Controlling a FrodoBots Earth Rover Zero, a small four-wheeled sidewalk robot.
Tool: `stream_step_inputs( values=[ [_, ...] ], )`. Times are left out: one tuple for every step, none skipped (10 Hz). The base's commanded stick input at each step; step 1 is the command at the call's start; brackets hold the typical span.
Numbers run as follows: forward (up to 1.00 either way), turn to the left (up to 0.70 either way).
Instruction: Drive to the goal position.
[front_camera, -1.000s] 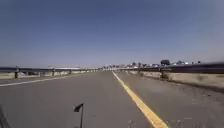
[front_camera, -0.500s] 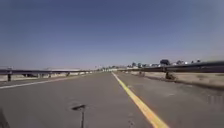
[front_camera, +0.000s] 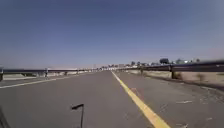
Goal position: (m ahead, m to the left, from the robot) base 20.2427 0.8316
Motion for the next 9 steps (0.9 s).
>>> stream_step_inputs(
  values=[
    [1.0,0.0],
    [1.0,0.0],
    [1.0,0.0],
    [1.0,0.0],
    [1.0,0.0],
    [1.0,0.0],
    [1.0,0.0],
    [1.0,0.0],
    [1.0,0.0]
  ],
)
